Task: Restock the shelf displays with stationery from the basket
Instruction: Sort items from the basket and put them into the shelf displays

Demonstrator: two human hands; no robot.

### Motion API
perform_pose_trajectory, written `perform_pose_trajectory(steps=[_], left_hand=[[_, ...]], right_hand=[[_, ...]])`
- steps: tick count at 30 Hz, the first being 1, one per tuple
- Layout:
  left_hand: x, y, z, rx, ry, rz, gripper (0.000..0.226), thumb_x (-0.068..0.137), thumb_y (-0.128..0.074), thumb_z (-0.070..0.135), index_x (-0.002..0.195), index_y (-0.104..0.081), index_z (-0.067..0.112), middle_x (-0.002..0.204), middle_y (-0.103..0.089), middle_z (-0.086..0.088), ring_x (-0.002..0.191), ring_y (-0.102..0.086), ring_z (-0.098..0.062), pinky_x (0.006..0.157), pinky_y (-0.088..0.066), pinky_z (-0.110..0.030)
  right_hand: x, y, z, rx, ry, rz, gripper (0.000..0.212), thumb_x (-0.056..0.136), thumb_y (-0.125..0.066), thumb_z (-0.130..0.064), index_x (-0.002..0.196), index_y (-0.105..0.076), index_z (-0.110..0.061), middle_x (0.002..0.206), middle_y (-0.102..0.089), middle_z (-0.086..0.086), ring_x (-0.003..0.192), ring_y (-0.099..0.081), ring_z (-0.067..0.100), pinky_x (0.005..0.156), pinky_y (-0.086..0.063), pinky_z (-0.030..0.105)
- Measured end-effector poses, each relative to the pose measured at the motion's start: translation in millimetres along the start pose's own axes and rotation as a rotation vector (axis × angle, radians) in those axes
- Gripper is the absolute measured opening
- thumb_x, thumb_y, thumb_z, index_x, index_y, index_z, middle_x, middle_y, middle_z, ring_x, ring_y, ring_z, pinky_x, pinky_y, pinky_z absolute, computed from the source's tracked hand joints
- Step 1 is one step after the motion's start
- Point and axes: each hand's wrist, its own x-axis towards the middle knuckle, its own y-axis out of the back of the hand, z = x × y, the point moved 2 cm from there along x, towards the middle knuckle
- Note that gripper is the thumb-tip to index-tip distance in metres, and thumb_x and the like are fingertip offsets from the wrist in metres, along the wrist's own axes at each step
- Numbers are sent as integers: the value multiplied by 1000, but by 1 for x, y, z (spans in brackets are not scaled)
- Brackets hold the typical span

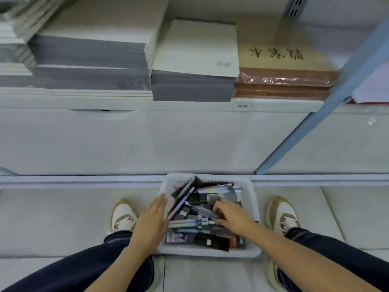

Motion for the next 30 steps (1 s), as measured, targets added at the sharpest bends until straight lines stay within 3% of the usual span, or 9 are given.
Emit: perform_pose_trajectory(steps=[4,7,10,13,16,20,22,26,30], left_hand=[[4,4,6,-69,15,77,51,100,-47,24,148,-34,10,157,-25,-9,142,-29,-24,114,-28,-34],[7,15,16,-98,-61,195,42,87,-66,7,127,-57,0,132,-54,-22,122,-52,-40,98,-46,-46],[17,28,37,-202,-240,282,44,87,-69,13,129,-58,4,129,-58,-13,118,-55,-31,97,-44,-40],[29,30,60,-407,-232,-25,51,91,-62,41,137,-49,24,128,-55,12,115,-52,-7,97,-42,-28],[34,24,70,-610,-143,-287,27,87,-68,40,104,-63,19,88,-70,3,75,-65,-13,68,-52,-29],[25,18,60,-1093,62,-447,20,93,-64,25,97,-61,6,74,-69,-8,64,-67,-21,57,-54,-26],[22,16,54,-1131,137,-383,17,97,-57,23,99,-56,6,73,-67,-8,65,-68,-21,58,-55,-25],[19,11,45,-1174,211,-337,14,100,-51,20,106,-54,7,78,-68,-10,64,-67,-21,60,-56,-28],[21,11,42,-1070,238,-245,21,100,-50,21,96,-53,1,73,-64,-8,60,-60,-19,61,-53,-33]], right_hand=[[0,-2,8,70,34,114,21,91,-64,-29,109,-62,-20,110,-56,-5,100,-56,14,80,-43,23],[6,16,9,209,93,155,18,92,-63,-26,107,-64,-19,107,-62,-5,100,-57,11,87,-46,25],[10,40,3,320,171,112,18,92,-63,-24,110,-67,-20,106,-64,-12,97,-58,5,86,-45,23],[12,58,-13,339,271,-33,19,90,-65,-29,109,-70,-24,101,-64,-21,92,-60,-3,84,-46,21],[10,64,-27,392,325,-110,17,87,-68,-35,104,-71,-32,100,-67,-25,96,-62,-3,86,-49,22],[4,63,-22,695,175,37,13,87,-69,-30,98,-64,-35,99,-68,-12,90,-65,1,74,-52,21],[1,58,-8,562,110,59,8,87,-69,-32,92,-63,-30,93,-66,-12,85,-63,3,74,-49,21],[-11,23,15,222,7,-255,26,86,-70,-37,105,-63,-21,101,-63,-8,90,-60,8,79,-48,20],[-10,6,8,89,22,-117,27,93,-59,-39,108,-66,-18,100,-67,-1,86,-62,12,80,-54,31]])
